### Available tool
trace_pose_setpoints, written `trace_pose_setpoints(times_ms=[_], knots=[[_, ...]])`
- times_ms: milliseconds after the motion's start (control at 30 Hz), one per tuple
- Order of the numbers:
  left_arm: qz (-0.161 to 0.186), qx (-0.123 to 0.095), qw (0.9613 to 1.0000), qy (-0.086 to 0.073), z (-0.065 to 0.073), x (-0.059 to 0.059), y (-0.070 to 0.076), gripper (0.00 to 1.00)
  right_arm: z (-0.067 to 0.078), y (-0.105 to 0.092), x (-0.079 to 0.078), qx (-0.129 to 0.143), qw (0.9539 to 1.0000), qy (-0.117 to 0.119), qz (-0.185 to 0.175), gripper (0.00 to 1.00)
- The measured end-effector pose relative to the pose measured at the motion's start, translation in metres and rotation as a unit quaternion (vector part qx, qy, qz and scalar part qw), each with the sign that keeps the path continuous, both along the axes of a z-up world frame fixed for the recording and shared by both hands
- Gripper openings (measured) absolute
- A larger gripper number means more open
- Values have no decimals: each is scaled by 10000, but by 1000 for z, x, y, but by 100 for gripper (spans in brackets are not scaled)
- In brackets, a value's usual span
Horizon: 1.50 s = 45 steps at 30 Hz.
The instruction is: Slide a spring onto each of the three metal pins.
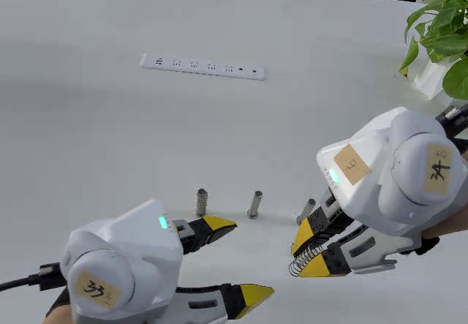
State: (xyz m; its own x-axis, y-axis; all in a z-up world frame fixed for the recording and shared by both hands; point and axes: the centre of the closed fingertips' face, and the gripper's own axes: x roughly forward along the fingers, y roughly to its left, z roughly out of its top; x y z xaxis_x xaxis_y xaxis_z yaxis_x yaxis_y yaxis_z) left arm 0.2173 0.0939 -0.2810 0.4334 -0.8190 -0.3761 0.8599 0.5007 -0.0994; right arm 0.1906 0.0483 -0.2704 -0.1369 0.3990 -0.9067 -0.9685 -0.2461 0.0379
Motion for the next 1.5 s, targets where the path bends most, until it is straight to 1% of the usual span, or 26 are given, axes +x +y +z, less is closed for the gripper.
trace_pose_setpoints(times_ms=[67,133,267,367,500,567,667,733,767,833,933,1067,1233,1267,1333,1467,1500], knots=[[113,16,9999,23,-1,3,6,57,0,0,2,-10,10000,-19,15,8],[213,38,9998,3,-1,5,13,61,0,1,4,-8,10000,-26,20,8],[380,104,9992,44,-5,10,26,67,1,3,10,-10,10000,-55,25,8],[467,170,9987,79,-8,11,33,72,2,3,15,-50,9999,-98,13,8],[590,252,9979,106,-11,13,44,80,4,4,20,-40,9999,-136,22,8],[628,257,9976,116,-12,14,47,84,4,4,22,-65,9999,-142,32,8],[714,337,9967,181,-16,15,52,91,3,4,27,-107,9998,-157,44,8],[761,378,9961,254,-19,16,55,97,3,4,29,-132,9998,-165,51,8],[775,381,9960,248,-19,16,55,99,2,4,31,-147,9997,-183,63,8],[786,418,9957,253,-20,16,56,99,1,4,33,-169,9997,-176,69,8],[783,416,9956,306,-22,17,56,99,1,4,37,-181,9996,-191,72,8],[784,432,9955,309,-23,18,56,99,1,4,44,-212,9995,-229,71,8],[808,486,9950,322,-26,19,57,99,1,5,56,-295,9989,-336,112,8],[812,476,9950,335,-26,19,57,98,0,5,58,-327,9988,-343,122,8],[825,471,9949,352,-27,19,58,98,-1,5,69,-361,9985,-382,141,8],[846,474,9946,361,-28,20,59,98,-3,8,76,-390,9984,-388,134,8],[856,466,9946,365,-28,20,59,98,-5,7,81,-454,9979,-433,166,8]])
